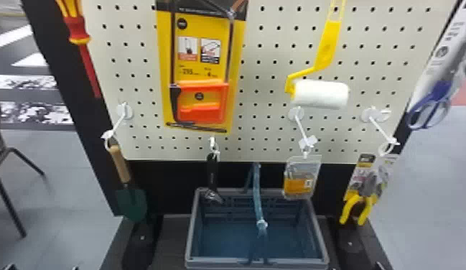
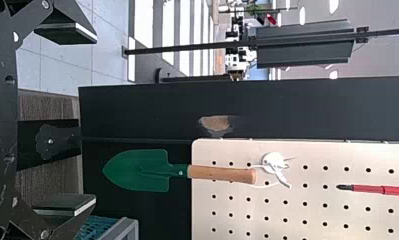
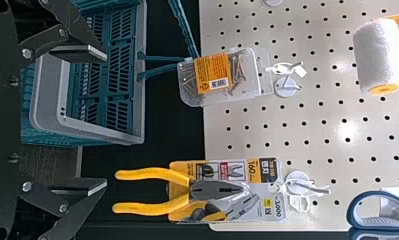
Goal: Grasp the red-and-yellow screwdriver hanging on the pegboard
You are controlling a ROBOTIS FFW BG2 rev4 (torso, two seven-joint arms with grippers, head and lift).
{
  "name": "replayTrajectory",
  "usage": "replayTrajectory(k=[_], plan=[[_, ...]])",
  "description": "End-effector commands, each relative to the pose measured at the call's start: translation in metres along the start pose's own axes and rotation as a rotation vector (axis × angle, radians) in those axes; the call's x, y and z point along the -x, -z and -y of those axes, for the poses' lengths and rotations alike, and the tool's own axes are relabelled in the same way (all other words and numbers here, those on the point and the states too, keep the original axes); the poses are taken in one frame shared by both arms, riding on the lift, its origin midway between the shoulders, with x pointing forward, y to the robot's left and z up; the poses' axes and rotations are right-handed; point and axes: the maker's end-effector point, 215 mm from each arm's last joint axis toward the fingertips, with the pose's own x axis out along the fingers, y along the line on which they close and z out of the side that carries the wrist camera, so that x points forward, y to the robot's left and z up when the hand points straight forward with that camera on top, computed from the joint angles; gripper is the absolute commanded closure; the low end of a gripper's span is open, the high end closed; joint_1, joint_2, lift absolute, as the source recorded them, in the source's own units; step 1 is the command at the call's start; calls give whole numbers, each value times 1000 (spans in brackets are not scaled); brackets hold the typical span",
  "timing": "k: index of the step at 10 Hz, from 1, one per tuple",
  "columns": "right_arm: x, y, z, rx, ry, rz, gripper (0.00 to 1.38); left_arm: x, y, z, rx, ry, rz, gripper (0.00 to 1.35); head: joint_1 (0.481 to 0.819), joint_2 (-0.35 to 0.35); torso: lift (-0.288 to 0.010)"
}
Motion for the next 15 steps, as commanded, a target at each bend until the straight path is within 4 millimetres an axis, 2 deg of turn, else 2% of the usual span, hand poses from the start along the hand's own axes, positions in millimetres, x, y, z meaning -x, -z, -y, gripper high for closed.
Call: replayTrajectory(k=[1, 6, 9, 12, 15], plan=[[0, 0, 0, 0, -1, 0, 386, 1, 1, 0, 4, -3, -3, 173, 549, 0, -100], [1, 2, 0, -1, 1, -4, 386, 1, 0, 0, 4, -2, 0, 173, 549, 0, -100], [2, 2, 0, -1, 0, -6, 386, -7, -14, 8, 26, 11, 28, 173, 549, 0, -100], [2, 2, 0, -1, 1, -6, 386, -22, -51, 15, -2, 60, 64, 168, 549, 0, -100], [2, 2, 0, -1, 1, -6, 386, -45, -109, 26, -80, 158, 114, 170, 549, 0, -100]])
